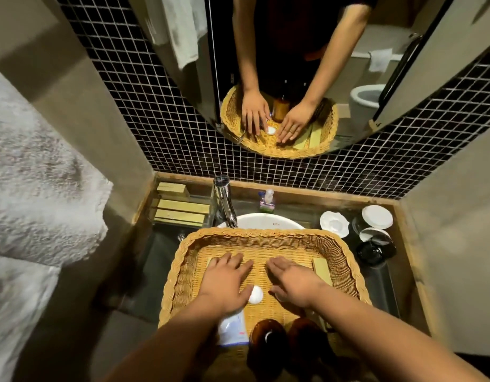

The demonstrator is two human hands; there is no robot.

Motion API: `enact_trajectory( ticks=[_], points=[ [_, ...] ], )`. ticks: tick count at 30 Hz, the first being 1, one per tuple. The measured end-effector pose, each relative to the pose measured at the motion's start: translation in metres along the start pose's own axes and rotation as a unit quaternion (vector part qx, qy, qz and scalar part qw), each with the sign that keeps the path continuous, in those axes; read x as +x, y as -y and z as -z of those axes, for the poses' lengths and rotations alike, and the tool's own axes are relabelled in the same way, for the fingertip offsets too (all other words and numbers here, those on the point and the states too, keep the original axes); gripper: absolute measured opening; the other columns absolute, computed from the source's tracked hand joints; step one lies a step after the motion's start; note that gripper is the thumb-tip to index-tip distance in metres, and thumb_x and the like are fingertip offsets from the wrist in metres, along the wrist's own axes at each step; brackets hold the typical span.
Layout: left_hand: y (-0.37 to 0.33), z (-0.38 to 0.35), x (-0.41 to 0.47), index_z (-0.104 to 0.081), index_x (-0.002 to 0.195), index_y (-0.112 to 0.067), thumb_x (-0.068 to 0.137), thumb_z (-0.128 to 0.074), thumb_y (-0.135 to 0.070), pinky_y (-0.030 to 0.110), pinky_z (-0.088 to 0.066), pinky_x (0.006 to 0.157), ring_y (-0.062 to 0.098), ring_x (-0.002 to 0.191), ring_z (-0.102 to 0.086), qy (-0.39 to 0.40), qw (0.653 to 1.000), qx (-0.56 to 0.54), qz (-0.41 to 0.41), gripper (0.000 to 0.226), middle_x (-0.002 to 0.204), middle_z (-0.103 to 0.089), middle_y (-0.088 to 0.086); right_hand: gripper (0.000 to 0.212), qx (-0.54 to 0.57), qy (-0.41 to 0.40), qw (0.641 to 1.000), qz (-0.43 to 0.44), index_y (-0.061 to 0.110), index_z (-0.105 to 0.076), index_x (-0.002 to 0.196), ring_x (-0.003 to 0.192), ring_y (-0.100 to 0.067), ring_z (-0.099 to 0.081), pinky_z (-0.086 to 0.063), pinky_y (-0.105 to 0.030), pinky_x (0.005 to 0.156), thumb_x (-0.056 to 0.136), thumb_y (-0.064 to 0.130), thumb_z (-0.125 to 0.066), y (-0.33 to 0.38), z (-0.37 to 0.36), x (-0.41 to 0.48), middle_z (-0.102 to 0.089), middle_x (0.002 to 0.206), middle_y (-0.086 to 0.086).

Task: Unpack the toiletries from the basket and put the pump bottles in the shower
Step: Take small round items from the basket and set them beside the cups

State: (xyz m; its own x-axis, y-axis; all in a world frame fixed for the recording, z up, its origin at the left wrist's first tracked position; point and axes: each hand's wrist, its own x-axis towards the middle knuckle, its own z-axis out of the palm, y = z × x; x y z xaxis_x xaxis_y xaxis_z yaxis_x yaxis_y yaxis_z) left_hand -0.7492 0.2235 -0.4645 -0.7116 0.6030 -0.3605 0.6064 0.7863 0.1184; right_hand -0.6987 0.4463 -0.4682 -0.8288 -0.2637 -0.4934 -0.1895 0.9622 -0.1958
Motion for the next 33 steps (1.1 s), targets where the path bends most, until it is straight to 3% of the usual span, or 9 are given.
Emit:
enact_trajectory(
  ticks=[4,10,18,22,25,28,33],
  points=[
    [-0.009,-0.013,0.002,-0.014,0.156,-0.037,0.091,-0.036,-0.065,0.048,-0.016,0.114,0.030,0.148,-0.018,0.033,0.999,0.012,-0.031,0.074,0.164,-0.021,0.002,0.082,-0.035,0.022,0.998,0.037,0.017,-0.025,0.155,0.152,-0.026,-0.013,-0.025,-0.036,0.119,0.089,0.032,-0.071,-0.007,-0.011,-0.002,-0.017,0.165,-0.005],
    [-0.020,-0.027,0.008,-0.023,0.153,-0.034,0.091,-0.058,-0.051,0.047,-0.021,0.113,0.029,0.145,-0.024,0.081,0.995,0.032,-0.045,0.074,0.162,-0.023,0.002,0.076,-0.003,0.005,1.000,0.014,0.026,-0.037,0.148,0.133,-0.025,-0.041,-0.048,-0.037,0.096,0.082,0.028,-0.076,-0.013,-0.022,-0.001,-0.046,0.142,-0.004],
    [-0.035,-0.041,0.009,-0.046,0.137,-0.025,0.091,-0.054,-0.045,0.050,-0.022,0.107,0.030,0.122,-0.046,0.037,0.997,0.054,-0.034,0.051,0.136,-0.049,0.006,0.048,-0.060,-0.018,0.997,0.037,0.020,-0.055,0.133,0.122,-0.027,-0.046,-0.038,-0.036,0.099,0.088,0.026,-0.068,-0.018,-0.041,-0.003,-0.052,0.134,-0.007],
    [-0.039,-0.043,0.012,-0.047,0.134,-0.023,0.090,-0.055,-0.032,0.048,-0.028,0.102,0.030,0.116,-0.049,0.037,0.997,0.052,-0.039,0.045,0.130,-0.051,0.006,0.046,-0.049,-0.035,0.997,0.042,0.019,-0.054,0.135,0.120,-0.026,-0.046,-0.037,-0.035,0.098,0.090,0.027,-0.063,-0.018,-0.042,-0.008,-0.052,0.132,-0.007],
    [-0.039,-0.043,0.014,-0.048,0.132,-0.026,0.091,-0.054,-0.035,0.046,-0.032,0.099,0.028,0.115,-0.050,0.040,0.997,0.041,-0.050,0.042,0.128,-0.052,0.004,0.046,-0.046,-0.048,0.997,0.048,0.015,-0.053,0.136,0.118,-0.026,-0.047,-0.037,-0.035,0.097,0.091,0.026,-0.060,-0.017,-0.043,-0.009,-0.052,0.131,-0.009],
    [-0.037,-0.040,0.017,-0.050,0.129,-0.026,0.093,-0.049,-0.040,0.045,-0.034,0.097,0.026,0.114,-0.051,0.051,0.996,0.034,-0.068,0.039,0.127,-0.054,0.003,0.057,-0.047,-0.042,0.997,0.054,0.012,-0.051,0.134,0.118,-0.027,-0.047,-0.037,-0.036,0.097,0.084,0.030,-0.071,-0.016,-0.043,-0.009,-0.051,0.131,-0.010],
    [-0.037,-0.031,0.024,-0.052,0.123,-0.022,0.087,-0.057,-0.042,0.040,-0.038,0.090,0.026,0.106,-0.057,0.064,0.994,0.040,-0.082,0.042,0.117,-0.057,0.002,0.063,-0.052,-0.049,0.996,0.050,0.011,-0.044,0.141,0.124,-0.028,-0.043,-0.034,-0.036,0.102,0.086,0.029,-0.070,-0.013,-0.039,-0.010,-0.046,0.137,-0.012]
  ],
)
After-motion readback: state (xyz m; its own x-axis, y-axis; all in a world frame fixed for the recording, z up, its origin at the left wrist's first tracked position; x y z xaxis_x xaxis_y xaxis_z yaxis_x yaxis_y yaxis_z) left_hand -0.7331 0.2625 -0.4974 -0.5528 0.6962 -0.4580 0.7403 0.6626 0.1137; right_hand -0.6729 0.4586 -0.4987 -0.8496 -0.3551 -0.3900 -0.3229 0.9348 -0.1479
